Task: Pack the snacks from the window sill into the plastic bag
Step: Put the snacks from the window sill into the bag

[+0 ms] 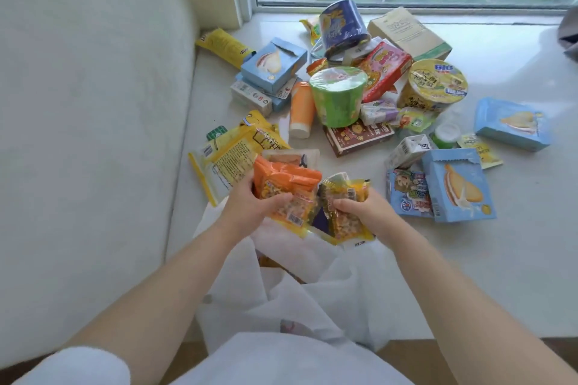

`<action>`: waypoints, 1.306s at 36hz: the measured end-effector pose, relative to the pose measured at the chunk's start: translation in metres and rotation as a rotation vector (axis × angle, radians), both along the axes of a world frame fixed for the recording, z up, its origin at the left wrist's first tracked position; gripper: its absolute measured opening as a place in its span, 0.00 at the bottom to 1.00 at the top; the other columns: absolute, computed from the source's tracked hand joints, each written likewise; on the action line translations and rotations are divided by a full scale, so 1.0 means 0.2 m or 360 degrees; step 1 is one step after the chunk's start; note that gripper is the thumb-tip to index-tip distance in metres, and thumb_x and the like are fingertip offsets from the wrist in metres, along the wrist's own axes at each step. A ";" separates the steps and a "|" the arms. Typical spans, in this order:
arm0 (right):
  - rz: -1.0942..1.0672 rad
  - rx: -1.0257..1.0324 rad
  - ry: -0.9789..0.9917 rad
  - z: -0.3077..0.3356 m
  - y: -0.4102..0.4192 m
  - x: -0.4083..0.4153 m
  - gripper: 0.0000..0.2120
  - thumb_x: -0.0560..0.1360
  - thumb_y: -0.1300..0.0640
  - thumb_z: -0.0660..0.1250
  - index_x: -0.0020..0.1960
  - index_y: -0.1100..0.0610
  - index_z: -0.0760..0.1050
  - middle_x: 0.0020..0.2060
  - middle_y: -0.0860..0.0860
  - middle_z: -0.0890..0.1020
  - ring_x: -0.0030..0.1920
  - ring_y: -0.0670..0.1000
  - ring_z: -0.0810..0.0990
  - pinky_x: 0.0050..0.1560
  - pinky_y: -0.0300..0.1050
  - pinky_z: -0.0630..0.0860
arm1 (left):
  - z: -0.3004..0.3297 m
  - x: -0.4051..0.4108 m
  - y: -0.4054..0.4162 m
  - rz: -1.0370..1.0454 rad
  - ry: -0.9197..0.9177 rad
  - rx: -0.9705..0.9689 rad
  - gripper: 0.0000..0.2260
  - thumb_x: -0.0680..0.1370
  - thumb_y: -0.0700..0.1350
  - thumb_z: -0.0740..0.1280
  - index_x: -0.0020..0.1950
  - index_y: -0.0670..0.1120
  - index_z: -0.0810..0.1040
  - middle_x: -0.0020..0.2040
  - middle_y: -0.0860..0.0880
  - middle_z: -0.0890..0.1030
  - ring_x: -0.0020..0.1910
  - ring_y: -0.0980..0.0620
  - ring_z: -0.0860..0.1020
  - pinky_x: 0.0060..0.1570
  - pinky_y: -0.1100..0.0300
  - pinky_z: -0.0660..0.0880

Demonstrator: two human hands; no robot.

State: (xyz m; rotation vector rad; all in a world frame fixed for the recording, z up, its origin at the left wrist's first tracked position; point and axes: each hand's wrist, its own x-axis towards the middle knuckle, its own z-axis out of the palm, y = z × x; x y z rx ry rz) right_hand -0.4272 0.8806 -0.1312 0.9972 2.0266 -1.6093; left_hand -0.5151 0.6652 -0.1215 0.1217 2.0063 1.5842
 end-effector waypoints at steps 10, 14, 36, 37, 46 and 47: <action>0.0615 0.0481 -0.0029 -0.05 -0.24 0.12 0.33 0.63 0.48 0.77 0.62 0.55 0.67 0.58 0.50 0.70 0.57 0.51 0.71 0.53 0.44 0.70 | -0.11 0.10 -0.30 -0.0386 -0.0014 -0.0305 0.23 0.68 0.46 0.77 0.60 0.54 0.73 0.53 0.55 0.80 0.54 0.54 0.79 0.47 0.65 0.76; 0.0882 0.0511 -0.0108 -0.07 -0.28 0.10 0.40 0.61 0.45 0.75 0.69 0.56 0.65 0.69 0.48 0.60 0.68 0.51 0.65 0.63 0.45 0.67 | -0.13 0.09 -0.38 -0.0985 0.0201 -0.0795 0.38 0.66 0.53 0.77 0.72 0.56 0.64 0.65 0.59 0.69 0.63 0.56 0.70 0.61 0.63 0.69; 0.0393 0.1189 0.0115 -0.07 -0.26 0.05 0.27 0.66 0.50 0.73 0.59 0.58 0.68 0.60 0.53 0.67 0.54 0.55 0.73 0.49 0.45 0.69 | -0.11 0.11 -0.32 -0.1724 0.0905 -0.1465 0.30 0.64 0.58 0.74 0.63 0.55 0.68 0.59 0.54 0.75 0.57 0.49 0.75 0.51 0.55 0.74; 0.0354 0.1150 0.0155 -0.06 -0.27 0.05 0.27 0.66 0.50 0.73 0.59 0.59 0.68 0.59 0.52 0.67 0.54 0.55 0.73 0.49 0.45 0.69 | -0.10 0.10 -0.30 -0.1665 0.0993 -0.1420 0.30 0.65 0.59 0.73 0.63 0.55 0.68 0.61 0.55 0.73 0.58 0.50 0.74 0.52 0.55 0.74; 0.0418 0.1097 0.0105 -0.08 -0.37 0.02 0.27 0.66 0.48 0.72 0.58 0.58 0.67 0.57 0.50 0.65 0.48 0.53 0.72 0.44 0.44 0.69 | -0.19 -0.02 -0.27 -0.1330 0.1082 -0.1706 0.38 0.68 0.58 0.72 0.73 0.52 0.59 0.75 0.46 0.52 0.70 0.44 0.61 0.60 0.48 0.69; 0.0482 0.1178 0.0066 -0.09 -0.37 0.02 0.28 0.66 0.47 0.72 0.59 0.58 0.67 0.60 0.50 0.65 0.50 0.54 0.74 0.43 0.44 0.69 | -0.21 -0.03 -0.28 -0.1382 0.1093 -0.1795 0.38 0.68 0.57 0.72 0.73 0.50 0.58 0.75 0.46 0.52 0.70 0.44 0.61 0.60 0.48 0.69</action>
